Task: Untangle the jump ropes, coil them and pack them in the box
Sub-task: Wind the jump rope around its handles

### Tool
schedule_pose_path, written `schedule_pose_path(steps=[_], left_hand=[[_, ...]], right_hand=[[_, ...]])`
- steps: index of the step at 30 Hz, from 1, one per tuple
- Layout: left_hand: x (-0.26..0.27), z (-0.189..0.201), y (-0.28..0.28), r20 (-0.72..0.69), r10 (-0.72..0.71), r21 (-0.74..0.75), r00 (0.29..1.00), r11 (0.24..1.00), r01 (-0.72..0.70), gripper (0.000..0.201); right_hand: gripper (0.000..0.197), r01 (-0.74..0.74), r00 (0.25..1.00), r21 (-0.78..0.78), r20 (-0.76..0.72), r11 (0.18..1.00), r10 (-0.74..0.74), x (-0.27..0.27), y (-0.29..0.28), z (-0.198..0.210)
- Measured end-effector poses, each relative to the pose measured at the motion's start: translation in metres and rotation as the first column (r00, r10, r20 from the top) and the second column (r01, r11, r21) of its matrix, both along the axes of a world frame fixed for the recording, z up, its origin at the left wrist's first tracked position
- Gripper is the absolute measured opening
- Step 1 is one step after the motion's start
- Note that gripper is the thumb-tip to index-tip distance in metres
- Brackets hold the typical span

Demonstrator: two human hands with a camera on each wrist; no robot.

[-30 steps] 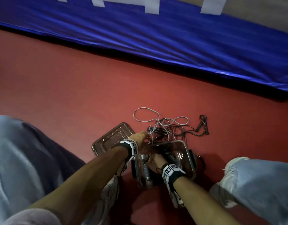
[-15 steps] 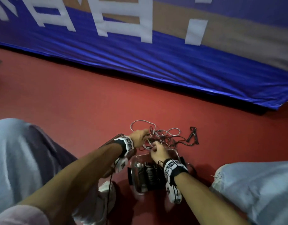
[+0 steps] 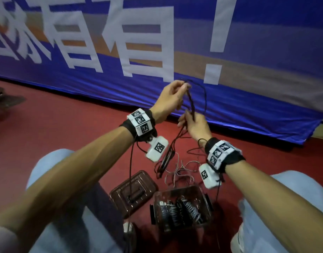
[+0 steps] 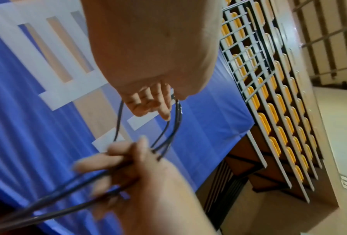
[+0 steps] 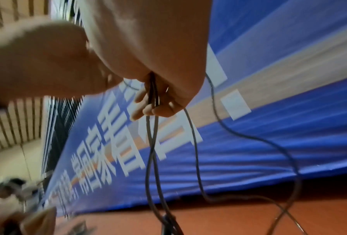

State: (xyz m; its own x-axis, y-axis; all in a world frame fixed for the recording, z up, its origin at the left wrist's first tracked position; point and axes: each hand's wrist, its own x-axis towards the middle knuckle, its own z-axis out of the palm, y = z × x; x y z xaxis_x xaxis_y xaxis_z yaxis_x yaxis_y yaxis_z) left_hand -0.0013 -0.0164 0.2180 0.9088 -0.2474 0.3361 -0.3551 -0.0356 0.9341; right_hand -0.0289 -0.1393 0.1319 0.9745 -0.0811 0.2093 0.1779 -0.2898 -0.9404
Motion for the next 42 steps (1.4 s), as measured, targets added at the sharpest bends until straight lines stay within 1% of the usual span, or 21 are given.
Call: schedule_pose_path(steps=[3, 4, 6, 7, 9, 10, 11, 13, 15, 16, 18, 21, 24, 26, 28, 32, 34, 36, 37, 39, 42], left_hand=[[-0.003, 0.003, 0.017, -0.002, 0.024, 0.146, 1.000, 0.989, -0.024, 0.028], [-0.005, -0.003, 0.022, -0.054, 0.011, 0.218, 0.998, 0.976, 0.001, 0.037], [-0.011, -0.016, 0.027, -0.176, -0.083, 0.368, 0.981, 0.919, 0.144, 0.049], [-0.012, -0.022, 0.026, -0.225, -0.165, 0.417, 0.960, 0.874, 0.248, 0.045], [-0.015, -0.028, 0.017, -0.272, -0.330, 0.427, 0.904, 0.800, 0.421, 0.020], [-0.015, -0.030, 0.011, -0.273, -0.370, 0.414, 0.888, 0.788, 0.455, 0.010], [-0.014, -0.033, 0.006, -0.266, -0.375, 0.407, 0.888, 0.792, 0.456, 0.011], [-0.011, -0.042, -0.003, -0.245, -0.305, 0.399, 0.920, 0.833, 0.383, 0.017], [-0.009, -0.052, -0.008, -0.210, -0.189, 0.338, 0.959, 0.907, 0.252, 0.022], [-0.008, -0.053, -0.010, -0.239, -0.146, 0.242, 0.960, 0.949, 0.204, 0.023], [-0.006, -0.048, -0.010, -0.346, -0.137, -0.014, 0.928, 0.990, 0.141, 0.031], [0.002, -0.037, -0.003, -0.455, -0.228, -0.291, 0.861, 0.952, 0.098, 0.040], [0.008, -0.032, 0.004, -0.520, -0.408, -0.517, 0.750, 0.850, 0.104, 0.043], [0.011, -0.029, 0.010, -0.518, -0.477, -0.585, 0.710, 0.803, 0.112, 0.042], [0.012, -0.024, 0.016, -0.509, -0.492, -0.604, 0.706, 0.789, 0.113, 0.042], [0.021, -0.011, 0.027, -0.473, -0.459, -0.670, 0.752, 0.742, 0.031, 0.049], [0.030, -0.005, 0.039, -0.467, -0.378, -0.708, 0.799, 0.702, -0.081, 0.056], [0.042, -0.003, 0.054, -0.486, -0.267, -0.717, 0.832, 0.666, -0.205, 0.051], [0.047, -0.004, 0.061, -0.510, -0.210, -0.707, 0.834, 0.655, -0.267, 0.047], [0.054, -0.010, 0.069, -0.569, -0.109, -0.670, 0.815, 0.636, -0.383, 0.043], [0.056, -0.022, 0.070, -0.662, 0.060, -0.512, 0.747, 0.691, -0.510, 0.039]], right_hand=[[0.045, 0.017, 0.997, 0.126, 0.072, 0.992, -0.026, -0.010, -0.014, 0.044], [0.045, 0.020, 0.995, 0.188, 0.090, 0.982, -0.037, -0.011, -0.015, 0.051], [0.045, 0.010, 0.993, 0.298, 0.109, 0.954, -0.045, -0.011, -0.016, 0.064], [0.046, 0.001, 0.993, 0.323, 0.114, 0.947, -0.040, -0.010, -0.017, 0.067], [0.048, 0.001, 0.994, 0.346, 0.103, 0.938, -0.039, -0.008, -0.021, 0.069], [0.049, 0.012, 0.995, 0.363, 0.091, 0.932, -0.048, -0.007, -0.025, 0.068], [0.049, 0.028, 0.996, 0.384, 0.070, 0.923, -0.059, -0.005, -0.029, 0.067], [0.047, 0.068, 0.997, 0.449, 0.006, 0.891, -0.079, -0.004, -0.035, 0.064], [0.045, 0.058, 0.998, 0.517, -0.049, 0.854, -0.038, -0.001, -0.036, 0.063], [0.044, 0.037, 0.997, 0.522, -0.077, 0.852, 0.004, -0.001, -0.035, 0.062], [0.042, 0.007, 0.982, 0.424, -0.175, 0.906, 0.074, 0.001, -0.032, 0.055], [0.046, -0.126, 0.937, 0.267, -0.285, 0.955, 0.203, -0.007, -0.026, 0.043], [0.042, -0.400, 0.845, 0.163, -0.314, 0.902, 0.432, -0.020, -0.015, 0.030], [0.032, -0.466, 0.832, 0.067, -0.306, 0.882, 0.462, -0.022, -0.010, 0.018], [0.020, -0.488, 0.839, -0.077, -0.315, 0.869, 0.443, -0.025, -0.007, 0.010], [0.042, -0.519, 0.827, -0.273, -0.400, 0.810, 0.395, -0.031, -0.007, 0.006], [0.046, -0.470, 0.860, -0.237, -0.340, 0.850, 0.380, -0.034, -0.006, 0.008], [0.046, -0.347, 0.916, -0.043, -0.229, 0.937, 0.329, -0.031, -0.005, 0.012], [0.045, -0.279, 0.939, 0.078, -0.187, 0.957, 0.289, -0.030, -0.003, 0.016], [0.043, -0.157, 0.973, 0.261, -0.123, 0.952, 0.194, -0.026, 0.000, 0.018], [0.041, 0.080, 0.996, 0.335, -0.050, 0.939, -0.067, -0.018, -0.004, 0.011]])
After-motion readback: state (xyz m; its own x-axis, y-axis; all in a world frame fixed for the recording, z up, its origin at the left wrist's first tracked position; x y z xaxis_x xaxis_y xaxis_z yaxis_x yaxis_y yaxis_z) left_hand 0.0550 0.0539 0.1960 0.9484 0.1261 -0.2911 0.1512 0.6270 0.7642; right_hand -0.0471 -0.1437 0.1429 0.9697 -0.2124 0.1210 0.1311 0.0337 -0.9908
